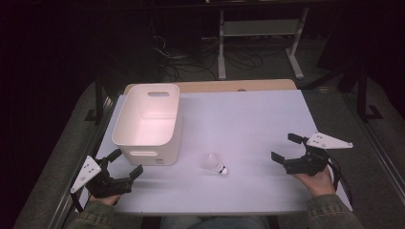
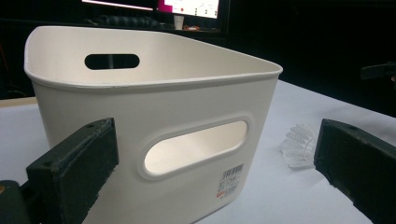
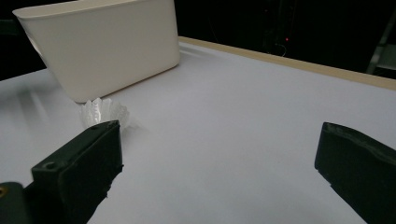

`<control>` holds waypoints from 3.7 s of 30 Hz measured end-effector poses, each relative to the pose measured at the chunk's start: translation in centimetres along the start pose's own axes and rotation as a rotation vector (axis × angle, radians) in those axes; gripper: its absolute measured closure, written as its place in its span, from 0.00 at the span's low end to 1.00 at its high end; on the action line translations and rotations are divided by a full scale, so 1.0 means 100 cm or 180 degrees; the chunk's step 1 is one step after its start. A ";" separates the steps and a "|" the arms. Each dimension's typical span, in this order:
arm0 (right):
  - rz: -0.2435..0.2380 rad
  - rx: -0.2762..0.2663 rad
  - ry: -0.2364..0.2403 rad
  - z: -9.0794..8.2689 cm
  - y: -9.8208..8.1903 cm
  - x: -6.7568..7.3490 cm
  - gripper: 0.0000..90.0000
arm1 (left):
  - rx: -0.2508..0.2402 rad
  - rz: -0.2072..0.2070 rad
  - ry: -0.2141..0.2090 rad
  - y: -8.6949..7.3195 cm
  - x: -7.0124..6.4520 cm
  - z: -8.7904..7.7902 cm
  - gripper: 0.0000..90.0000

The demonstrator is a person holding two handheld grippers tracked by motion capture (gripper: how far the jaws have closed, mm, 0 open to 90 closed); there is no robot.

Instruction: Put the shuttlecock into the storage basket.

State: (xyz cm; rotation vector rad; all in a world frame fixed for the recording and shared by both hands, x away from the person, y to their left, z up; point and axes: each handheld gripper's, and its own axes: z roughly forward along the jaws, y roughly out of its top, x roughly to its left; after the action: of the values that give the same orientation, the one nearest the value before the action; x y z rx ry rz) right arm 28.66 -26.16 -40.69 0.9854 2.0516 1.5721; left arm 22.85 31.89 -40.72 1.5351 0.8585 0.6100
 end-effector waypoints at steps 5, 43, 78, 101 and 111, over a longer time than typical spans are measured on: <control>-0.0002 -0.0034 0.0029 -0.002 0.000 0.002 0.00 | -0.0006 0.0020 -0.0005 0.000 0.000 0.000 0.00; -0.0072 0.0189 0.0203 0.006 0.025 0.014 0.00 | -0.0024 -0.0011 -0.0004 0.000 0.000 0.003 0.00; -0.0256 0.0438 0.0528 0.038 0.055 0.039 0.00 | -0.0034 -0.0023 -0.0026 0.000 -0.002 0.004 0.00; -0.0341 0.0630 0.0805 0.073 0.062 0.063 0.00 | -0.0033 -0.0003 -0.0039 0.001 -0.002 0.004 0.00; -0.0346 0.0665 0.0831 0.078 0.062 0.065 0.00 | -0.0043 -0.0010 -0.0044 0.001 -0.002 0.004 0.00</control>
State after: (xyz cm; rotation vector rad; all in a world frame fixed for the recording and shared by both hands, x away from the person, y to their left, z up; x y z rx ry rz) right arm 31.28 -15.34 -36.46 0.7528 2.4441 1.5208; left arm 23.05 31.55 -40.70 1.5238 0.8445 0.6010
